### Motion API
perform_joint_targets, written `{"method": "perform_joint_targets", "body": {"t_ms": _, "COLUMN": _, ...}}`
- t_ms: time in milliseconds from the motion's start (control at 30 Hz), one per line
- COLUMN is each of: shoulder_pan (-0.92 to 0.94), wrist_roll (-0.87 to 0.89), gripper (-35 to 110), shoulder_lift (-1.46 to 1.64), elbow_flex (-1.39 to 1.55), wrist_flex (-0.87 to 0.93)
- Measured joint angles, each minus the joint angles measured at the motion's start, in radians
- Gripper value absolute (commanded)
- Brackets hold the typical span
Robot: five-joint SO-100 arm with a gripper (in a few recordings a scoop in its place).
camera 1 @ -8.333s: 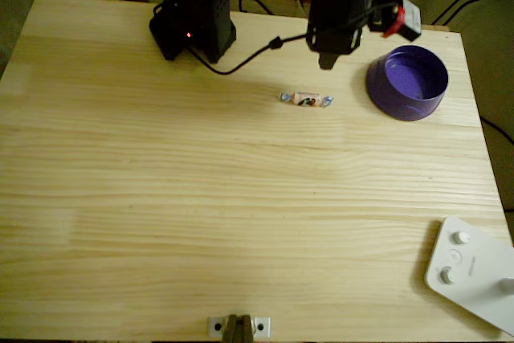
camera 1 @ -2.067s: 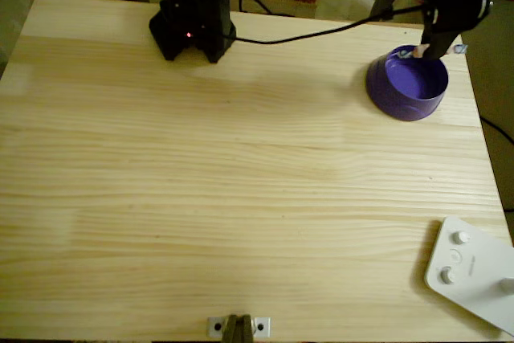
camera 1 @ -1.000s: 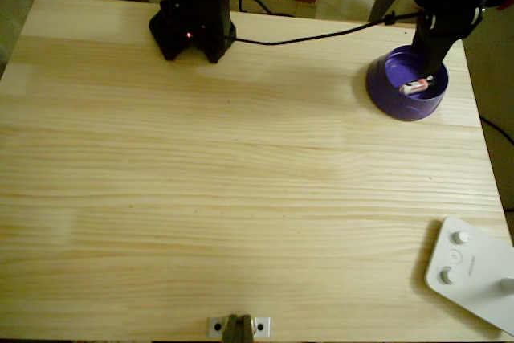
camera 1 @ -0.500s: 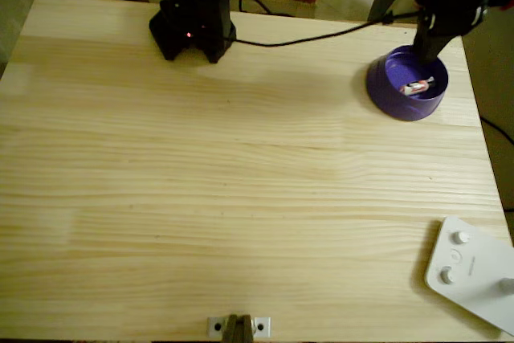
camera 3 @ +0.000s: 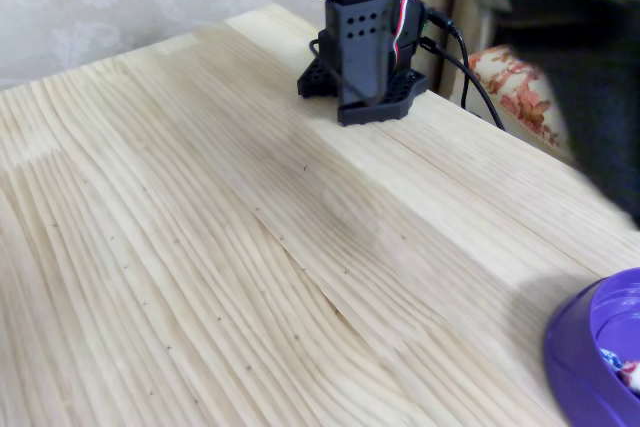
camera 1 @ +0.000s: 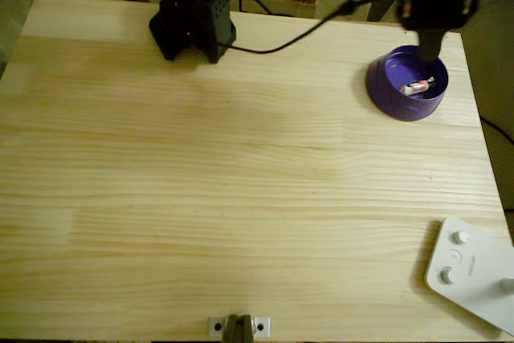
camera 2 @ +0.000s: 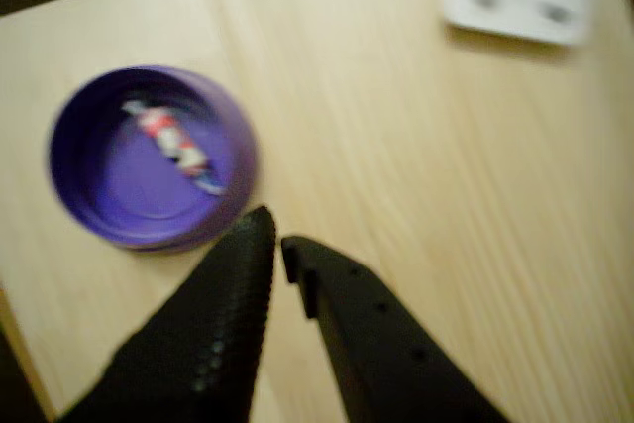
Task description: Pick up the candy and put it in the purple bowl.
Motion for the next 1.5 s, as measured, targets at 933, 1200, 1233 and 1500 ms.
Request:
{"method": "perform_joint_targets", "body": {"t_ms": 933, "shoulder_pan": 0.847, "wrist_roll": -0.069, "gripper": 0, "shoulder_lift": 1.206, "elbow_flex": 1.005, "wrist_flex": -0.190}}
{"method": "perform_joint_targets", "body": {"t_ms": 1200, "shoulder_pan": 1.072, "wrist_roll": -0.067, "gripper": 0, "shoulder_lift": 1.569, "elbow_flex": 1.273, "wrist_flex": -0.178}}
{"method": "perform_joint_targets", "body": {"t_ms": 1233, "shoulder_pan": 1.094, "wrist_roll": -0.069, "gripper": 0, "shoulder_lift": 1.600, "elbow_flex": 1.296, "wrist_flex": -0.167}}
{"method": "perform_joint_targets", "body": {"t_ms": 1500, "shoulder_pan": 1.160, "wrist_roll": -0.060, "gripper": 0, "shoulder_lift": 1.706, "elbow_flex": 1.468, "wrist_flex": -0.124}}
